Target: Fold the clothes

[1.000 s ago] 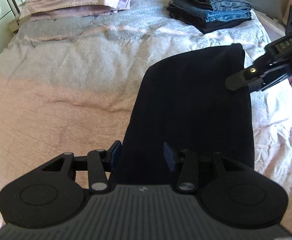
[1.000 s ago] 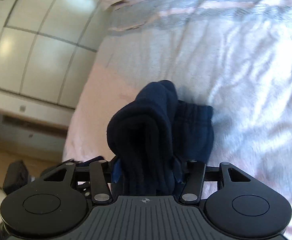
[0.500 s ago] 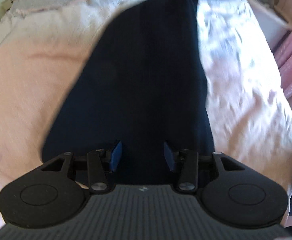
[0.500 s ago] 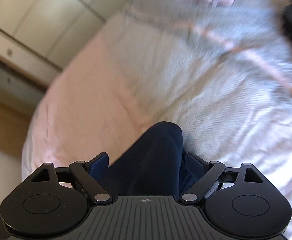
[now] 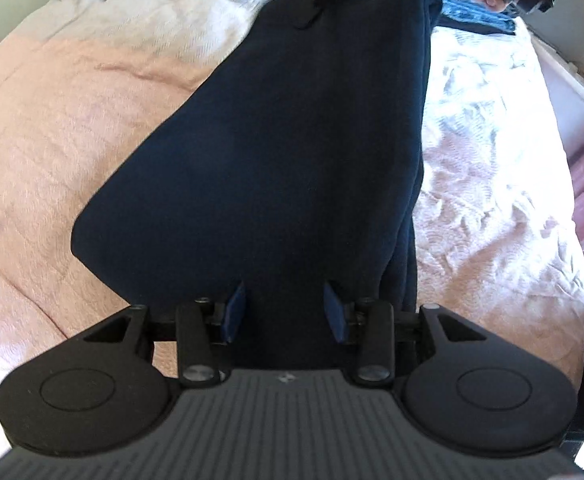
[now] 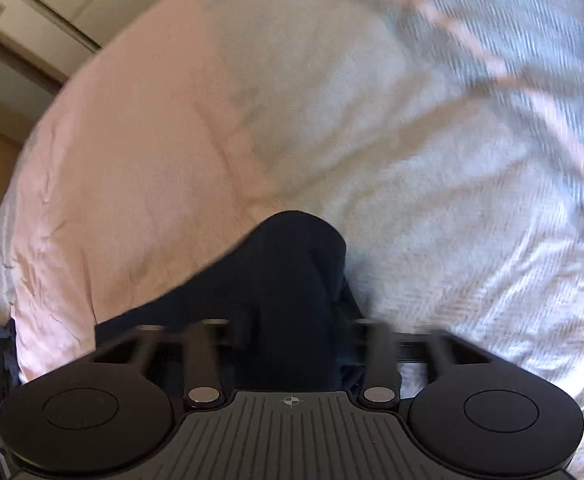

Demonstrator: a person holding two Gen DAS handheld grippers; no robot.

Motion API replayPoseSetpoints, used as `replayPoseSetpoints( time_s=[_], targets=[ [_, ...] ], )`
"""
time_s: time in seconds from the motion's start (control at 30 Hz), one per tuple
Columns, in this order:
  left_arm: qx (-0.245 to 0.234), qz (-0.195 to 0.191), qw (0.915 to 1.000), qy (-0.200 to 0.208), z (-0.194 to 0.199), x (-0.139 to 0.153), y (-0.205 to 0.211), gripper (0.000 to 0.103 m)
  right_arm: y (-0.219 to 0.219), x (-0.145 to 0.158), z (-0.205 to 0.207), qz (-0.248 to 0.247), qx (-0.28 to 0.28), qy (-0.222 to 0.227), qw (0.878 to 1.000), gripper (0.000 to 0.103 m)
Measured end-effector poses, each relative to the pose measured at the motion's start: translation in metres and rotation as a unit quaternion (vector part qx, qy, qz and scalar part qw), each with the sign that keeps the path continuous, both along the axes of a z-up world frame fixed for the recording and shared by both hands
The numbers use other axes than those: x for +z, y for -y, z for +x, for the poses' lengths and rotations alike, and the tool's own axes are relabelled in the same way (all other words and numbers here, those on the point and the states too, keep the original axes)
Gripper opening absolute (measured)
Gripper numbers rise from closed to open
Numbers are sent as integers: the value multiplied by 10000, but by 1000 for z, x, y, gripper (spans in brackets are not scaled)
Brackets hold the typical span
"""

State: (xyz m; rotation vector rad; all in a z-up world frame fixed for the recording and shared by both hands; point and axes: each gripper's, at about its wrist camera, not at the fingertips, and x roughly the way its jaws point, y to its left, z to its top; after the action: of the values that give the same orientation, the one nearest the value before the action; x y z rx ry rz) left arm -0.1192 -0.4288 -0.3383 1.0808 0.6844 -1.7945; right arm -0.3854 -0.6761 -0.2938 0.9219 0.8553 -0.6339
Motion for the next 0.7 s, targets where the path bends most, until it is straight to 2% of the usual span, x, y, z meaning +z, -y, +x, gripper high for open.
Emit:
replayPoseSetpoints(
  time_s=[0.03,0.13,0.23,0.37,0.43,0.53,0.63,0.7],
  targets=[
    [48,-92,9999,-14,5,6,-3,38,-10,9,3,-255,151,61,9995,18],
    [247,-360,9990,-57,24,24,-12,38,-45,38,22,-796,692,384,9937,17],
    [540,-681,9962,24,50,44,-28,38,-86,65,47,-1151,1260,717,9827,17],
    [1049,-974,9894,244,84,67,-49,38,-152,92,91,-1002,2151,1300,9627,16],
    [1267,-1141,9845,402,95,77,-60,38,-169,108,103,-661,2378,1985,9485,16],
    [1602,-1349,9762,563,103,88,-72,40,-179,131,107,-231,2518,2992,9201,16],
    [1716,-1271,9752,583,99,83,-70,40,-147,122,81,-159,2136,3302,9193,16],
    [1623,-1194,9778,581,88,75,-61,40,-109,79,56,26,1570,3049,9393,16]
  ],
)
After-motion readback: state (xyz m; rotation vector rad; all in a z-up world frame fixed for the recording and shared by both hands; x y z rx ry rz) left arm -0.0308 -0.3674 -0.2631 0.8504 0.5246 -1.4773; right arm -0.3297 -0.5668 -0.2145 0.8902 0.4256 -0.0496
